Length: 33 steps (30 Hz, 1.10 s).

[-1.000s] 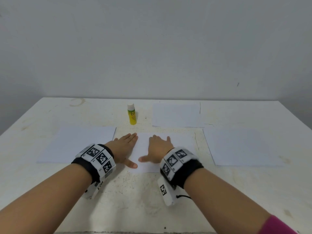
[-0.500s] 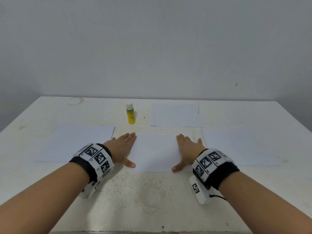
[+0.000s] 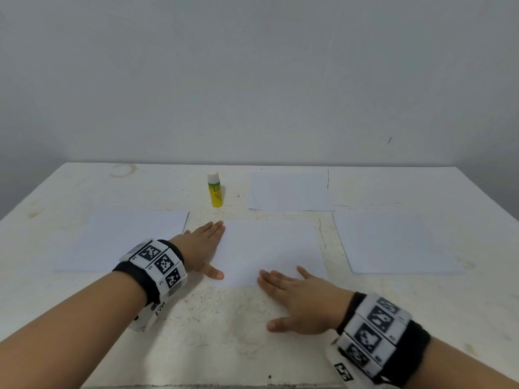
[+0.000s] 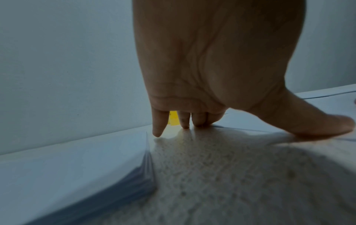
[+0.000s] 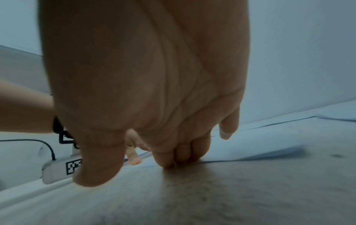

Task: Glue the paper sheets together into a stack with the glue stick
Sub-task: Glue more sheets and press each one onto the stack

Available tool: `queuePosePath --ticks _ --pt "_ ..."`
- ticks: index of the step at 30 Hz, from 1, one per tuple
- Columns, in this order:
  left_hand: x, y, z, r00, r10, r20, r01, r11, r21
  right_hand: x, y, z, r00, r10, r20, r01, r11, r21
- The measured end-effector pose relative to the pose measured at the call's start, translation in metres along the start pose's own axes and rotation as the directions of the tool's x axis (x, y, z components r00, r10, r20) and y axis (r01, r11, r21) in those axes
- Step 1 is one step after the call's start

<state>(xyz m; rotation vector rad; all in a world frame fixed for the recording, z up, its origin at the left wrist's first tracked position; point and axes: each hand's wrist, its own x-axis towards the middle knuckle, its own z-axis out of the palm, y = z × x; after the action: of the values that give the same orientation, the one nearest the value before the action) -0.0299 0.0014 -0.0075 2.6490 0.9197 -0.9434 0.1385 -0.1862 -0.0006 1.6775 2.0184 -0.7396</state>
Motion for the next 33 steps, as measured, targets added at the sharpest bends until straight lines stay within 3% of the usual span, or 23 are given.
queuePosePath --ticks 10,14,16,18,21,23,27,33 --pt "0.001 -0.002 0.001 1.000 0.006 0.002 -0.006 1.000 -0.009 -0.059 0.046 0.017 0.965 0.183 0.185 -0.213 0.965 0.155" --pt "0.000 -0.001 0.001 1.000 -0.002 0.002 0.002 1.000 -0.004 -0.071 0.045 0.002 0.929 0.265 0.260 -0.297 0.950 0.093" --pt "0.001 -0.001 0.000 1.000 -0.006 0.003 0.006 1.000 0.002 -0.069 0.043 -0.015 0.921 0.334 0.200 -0.353 0.933 0.067" --pt "0.000 0.001 -0.001 1.000 -0.007 0.002 0.007 1.000 0.001 -0.056 0.045 -0.035 0.929 0.371 0.006 -0.369 0.922 0.115" --pt "0.000 0.001 -0.001 1.000 -0.004 0.008 0.004 1.000 -0.001 -0.016 0.060 -0.054 0.873 0.420 -0.246 -0.329 0.882 0.337" --pt "0.000 0.000 -0.002 1.000 -0.001 0.023 0.001 1.000 -0.002 0.011 0.072 -0.058 0.833 0.484 -0.268 -0.372 0.849 0.375" --pt "0.000 -0.002 0.000 1.000 0.005 0.028 -0.005 1.000 -0.006 0.039 0.086 -0.049 0.806 0.522 -0.281 -0.458 0.849 0.263" --pt "0.003 -0.004 0.004 1.000 0.009 0.006 -0.009 1.000 -0.010 0.024 0.092 -0.046 0.877 0.422 -0.229 -0.408 0.907 0.109"
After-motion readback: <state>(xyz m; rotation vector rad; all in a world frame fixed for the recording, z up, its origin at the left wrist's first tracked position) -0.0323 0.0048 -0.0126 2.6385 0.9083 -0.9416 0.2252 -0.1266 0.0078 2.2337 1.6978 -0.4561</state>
